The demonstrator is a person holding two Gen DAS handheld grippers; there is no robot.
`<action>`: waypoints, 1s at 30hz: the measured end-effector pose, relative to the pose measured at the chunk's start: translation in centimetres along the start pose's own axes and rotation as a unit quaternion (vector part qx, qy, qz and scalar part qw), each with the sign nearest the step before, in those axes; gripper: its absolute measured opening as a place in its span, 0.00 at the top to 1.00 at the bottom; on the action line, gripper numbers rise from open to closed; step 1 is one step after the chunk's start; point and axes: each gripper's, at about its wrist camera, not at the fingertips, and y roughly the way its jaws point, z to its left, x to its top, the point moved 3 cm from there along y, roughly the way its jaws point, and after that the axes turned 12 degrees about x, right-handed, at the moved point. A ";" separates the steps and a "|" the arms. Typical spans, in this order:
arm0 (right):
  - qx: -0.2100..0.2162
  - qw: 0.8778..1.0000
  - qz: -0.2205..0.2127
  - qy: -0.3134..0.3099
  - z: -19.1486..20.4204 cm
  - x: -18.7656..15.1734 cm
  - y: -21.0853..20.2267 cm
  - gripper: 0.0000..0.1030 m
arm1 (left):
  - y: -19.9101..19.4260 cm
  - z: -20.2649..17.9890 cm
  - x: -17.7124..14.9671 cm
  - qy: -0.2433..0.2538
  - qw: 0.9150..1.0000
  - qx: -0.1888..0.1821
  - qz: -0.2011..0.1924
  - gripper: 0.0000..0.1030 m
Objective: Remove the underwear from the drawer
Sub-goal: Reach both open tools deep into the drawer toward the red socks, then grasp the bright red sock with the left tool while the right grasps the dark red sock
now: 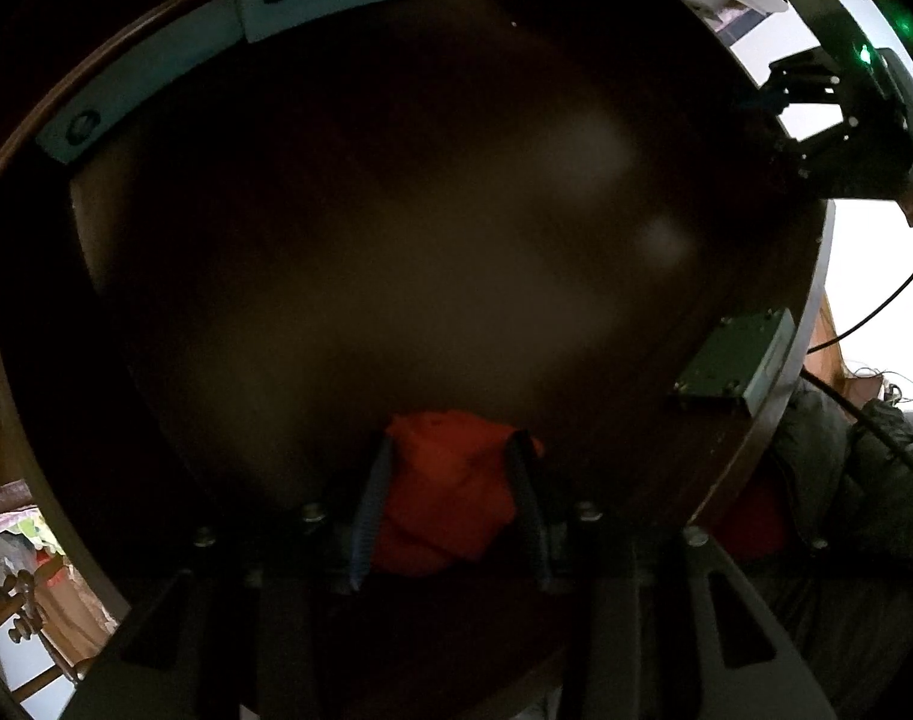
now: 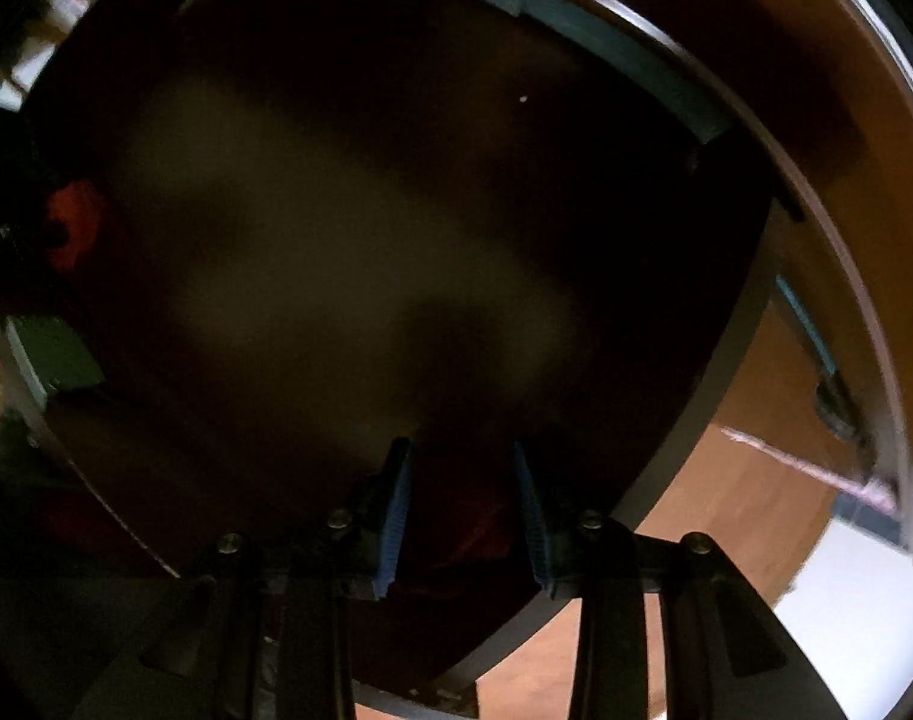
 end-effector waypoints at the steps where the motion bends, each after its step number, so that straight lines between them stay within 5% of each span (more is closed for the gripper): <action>1: -0.005 1.000 0.007 -0.007 0.2 0.0 0.2 0.64 | 0.0 0.1 -0.1 -0.002 1.000 -0.002 -0.001 0.60; 5: -0.006 0.999 0.040 -0.028 1.9 0.2 1.2 0.64 | 0.6 -0.1 -1.1 -0.014 1.000 -0.005 -0.002 0.56; 11: 0.002 0.999 0.049 0.004 2.1 0.8 1.7 0.81 | 0.7 0.2 -1.4 -0.025 1.000 -0.005 -0.010 0.56; 15: 0.074 0.996 -0.014 0.052 1.9 1.9 -0.5 0.83 | 0.4 0.7 -1.3 -0.037 0.999 -0.003 -0.020 0.57; 21: 0.225 0.961 -0.132 0.090 2.8 5.2 -4.5 0.83 | 0.3 1.6 -1.8 -0.051 0.998 0.002 -0.035 0.60; 26: 0.274 0.936 -0.190 0.114 2.3 5.2 -4.7 0.80 | 0.1 2.1 -1.3 -0.062 0.997 -0.004 -0.050 0.64; 30: 0.264 0.932 -0.199 0.146 3.5 2.7 -3.0 0.67 | -0.7 3.3 -0.9 -0.084 0.995 -0.008 -0.058 0.64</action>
